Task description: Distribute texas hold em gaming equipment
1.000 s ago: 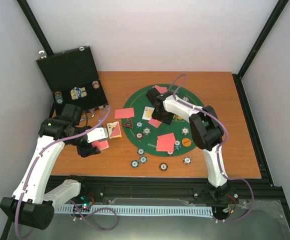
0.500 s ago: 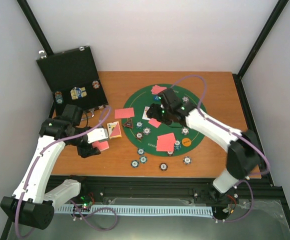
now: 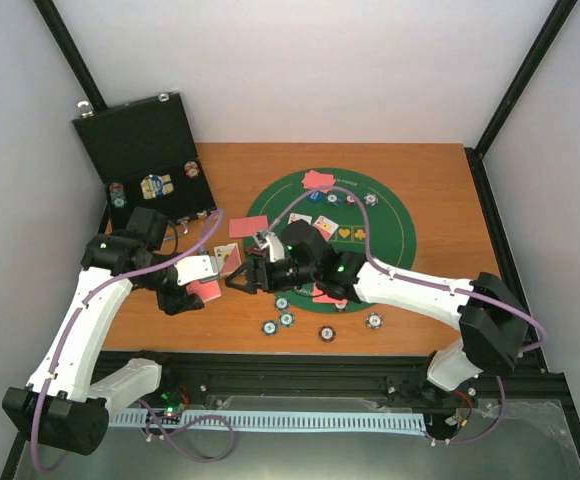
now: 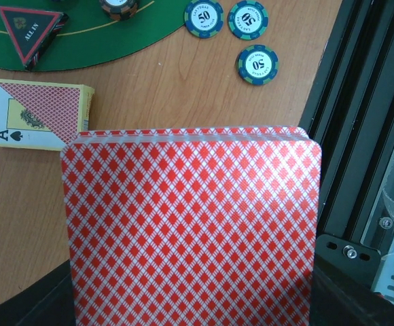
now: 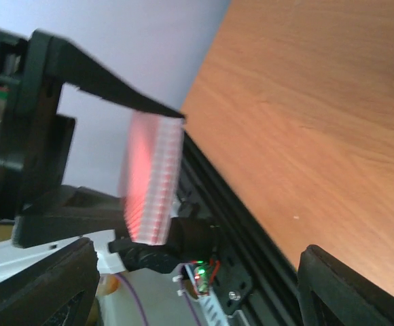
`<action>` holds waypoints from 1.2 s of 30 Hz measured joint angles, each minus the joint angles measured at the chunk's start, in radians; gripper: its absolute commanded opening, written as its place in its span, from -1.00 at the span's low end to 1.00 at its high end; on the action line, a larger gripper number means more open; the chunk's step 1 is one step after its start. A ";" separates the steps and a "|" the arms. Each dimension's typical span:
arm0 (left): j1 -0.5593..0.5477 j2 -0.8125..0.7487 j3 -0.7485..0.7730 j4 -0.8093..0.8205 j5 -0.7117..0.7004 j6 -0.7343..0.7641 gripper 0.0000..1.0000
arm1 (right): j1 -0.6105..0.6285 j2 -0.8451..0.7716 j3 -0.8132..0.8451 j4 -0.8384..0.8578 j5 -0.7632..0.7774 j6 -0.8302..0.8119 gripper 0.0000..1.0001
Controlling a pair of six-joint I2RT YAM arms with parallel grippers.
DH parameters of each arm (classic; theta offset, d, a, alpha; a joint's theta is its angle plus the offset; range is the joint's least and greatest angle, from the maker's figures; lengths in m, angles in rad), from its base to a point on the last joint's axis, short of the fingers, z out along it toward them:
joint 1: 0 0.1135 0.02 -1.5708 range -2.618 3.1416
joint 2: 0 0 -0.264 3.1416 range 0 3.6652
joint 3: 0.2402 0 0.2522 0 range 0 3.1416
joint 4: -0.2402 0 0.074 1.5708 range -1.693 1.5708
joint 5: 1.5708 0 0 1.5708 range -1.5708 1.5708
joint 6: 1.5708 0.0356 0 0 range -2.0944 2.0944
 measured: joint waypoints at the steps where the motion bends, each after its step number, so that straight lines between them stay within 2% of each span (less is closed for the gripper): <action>1: 0.000 0.000 0.000 0.000 0.000 0.000 -0.48 | 0.014 0.012 0.006 0.017 -0.011 0.004 0.60; 7: 0.000 0.000 0.000 0.000 0.000 0.000 -0.48 | 0.053 0.077 0.060 0.099 -0.053 0.032 0.59; 18: 0.000 -0.002 0.013 -0.002 0.003 0.000 -0.48 | 0.057 0.166 0.054 0.272 -0.110 0.130 0.57; 28: 0.000 -0.002 0.032 -0.009 -0.001 0.000 -0.48 | 0.087 0.311 0.108 0.346 -0.151 0.203 0.48; 36: 0.000 -0.003 0.039 -0.003 0.000 0.000 -0.48 | 0.058 0.317 0.092 0.395 -0.185 0.235 0.41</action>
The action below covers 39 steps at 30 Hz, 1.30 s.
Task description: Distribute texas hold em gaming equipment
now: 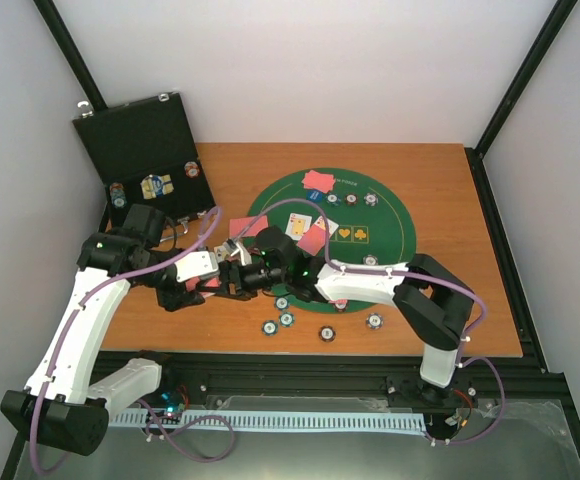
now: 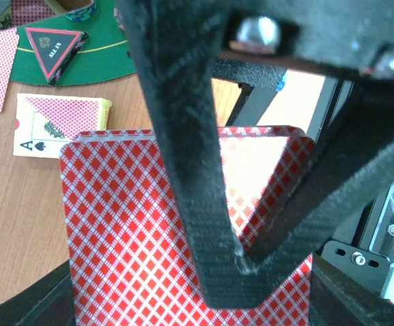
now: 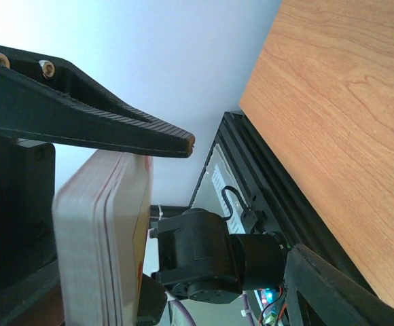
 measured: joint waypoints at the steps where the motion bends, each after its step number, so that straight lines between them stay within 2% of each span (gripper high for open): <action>1: 0.000 0.000 0.000 0.005 0.002 0.000 -0.48 | -0.005 -0.004 -0.006 0.006 -0.003 0.003 0.40; 9: 0.000 0.000 0.000 0.006 0.008 0.000 -0.48 | -0.047 -0.060 -0.054 0.000 -0.012 0.003 0.36; 16: 0.000 0.000 0.000 0.003 0.003 0.000 -0.48 | -0.061 -0.072 -0.050 -0.025 -0.018 -0.006 0.15; 21: 0.000 0.000 0.000 0.002 -0.001 0.000 -0.48 | -0.063 -0.076 -0.032 -0.058 -0.018 -0.013 0.44; 23: 0.000 0.000 0.000 0.000 0.000 0.000 -0.48 | -0.064 -0.075 -0.023 -0.081 -0.014 -0.018 0.48; 27: 0.000 0.000 0.000 -0.002 0.000 0.000 -0.47 | -0.058 -0.065 0.005 -0.075 -0.017 -0.002 0.49; 32: 0.000 0.000 0.000 -0.006 0.000 0.000 -0.47 | -0.016 0.020 0.043 0.048 -0.040 0.065 0.42; 39: 0.000 0.002 0.000 -0.026 -0.021 0.000 -0.48 | 0.002 0.122 0.072 0.137 -0.082 0.140 0.34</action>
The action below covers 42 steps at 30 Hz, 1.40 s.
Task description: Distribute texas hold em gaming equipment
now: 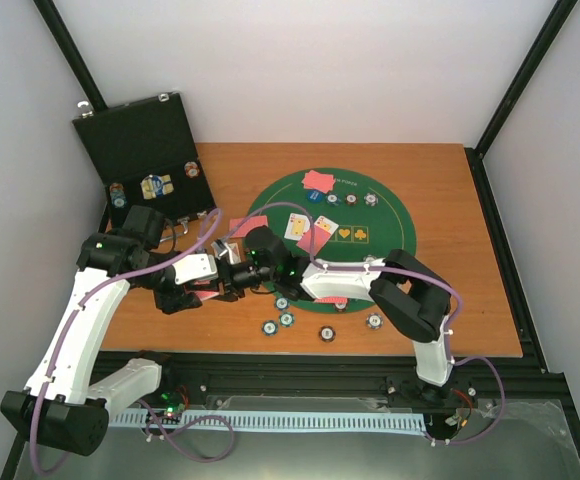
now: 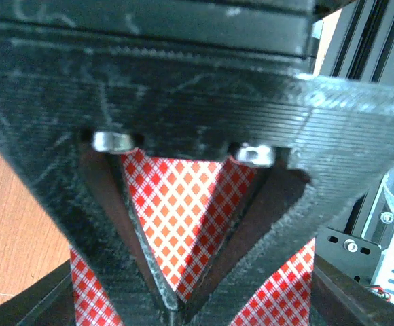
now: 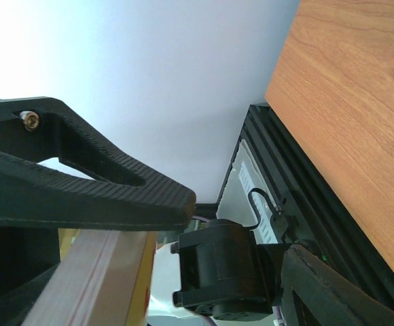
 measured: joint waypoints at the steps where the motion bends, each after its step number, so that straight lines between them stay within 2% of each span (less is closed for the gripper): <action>1: 0.000 0.000 0.000 0.000 0.000 0.000 -0.48 | 0.000 0.001 0.004 0.002 -0.003 0.006 0.33; 11: 0.000 0.000 0.000 0.000 0.006 0.001 -0.48 | -0.029 -0.040 -0.058 0.026 -0.015 0.012 0.24; 25: -0.001 0.002 0.000 -0.002 0.000 0.001 -0.48 | -0.061 -0.124 -0.121 -0.011 -0.015 -0.024 -0.03; 38: -0.001 0.002 -0.032 0.006 -0.022 0.001 -0.48 | -0.069 -0.169 -0.121 -0.132 -0.010 -0.052 0.00; 42: -0.001 0.002 -0.053 0.014 -0.034 0.001 -0.48 | -0.069 -0.192 -0.121 -0.153 -0.008 -0.052 -0.18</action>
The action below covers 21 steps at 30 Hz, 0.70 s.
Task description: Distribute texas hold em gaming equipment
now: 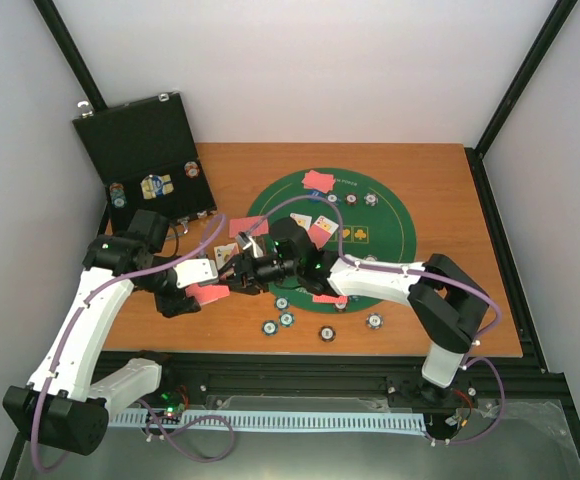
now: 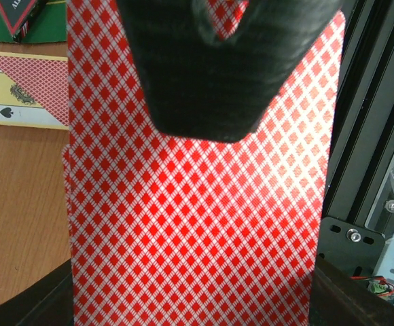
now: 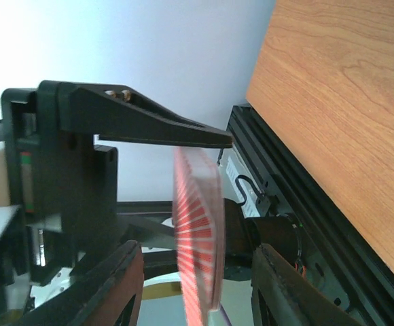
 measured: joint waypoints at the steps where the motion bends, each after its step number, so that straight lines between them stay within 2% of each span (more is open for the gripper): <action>1: 0.000 0.000 -0.003 0.002 -0.001 0.000 -0.48 | 0.000 -0.005 0.000 -0.002 0.000 0.000 -0.24; 3: 0.000 0.000 -0.008 0.009 -0.003 0.000 -0.48 | 0.000 -0.017 -0.003 -0.001 0.002 0.005 -0.36; 6: 0.000 0.000 -0.011 0.014 -0.004 0.000 -0.48 | 0.001 -0.021 -0.006 -0.002 0.005 0.004 -0.43; 9: 0.000 0.000 -0.011 0.015 -0.006 0.000 -0.47 | 0.001 -0.021 -0.006 -0.002 0.005 0.003 -0.62; 12: 0.000 0.000 -0.011 0.015 -0.008 0.000 -0.48 | 0.001 -0.021 -0.006 -0.005 0.008 0.005 -0.67; 15: 0.000 0.000 -0.014 0.018 -0.013 0.000 -0.48 | 0.001 -0.021 -0.006 -0.010 0.008 -0.002 -0.92; 21: 0.000 0.000 -0.027 0.023 -0.011 0.001 -0.48 | -0.003 -0.026 -0.005 -0.072 0.012 -0.035 -0.94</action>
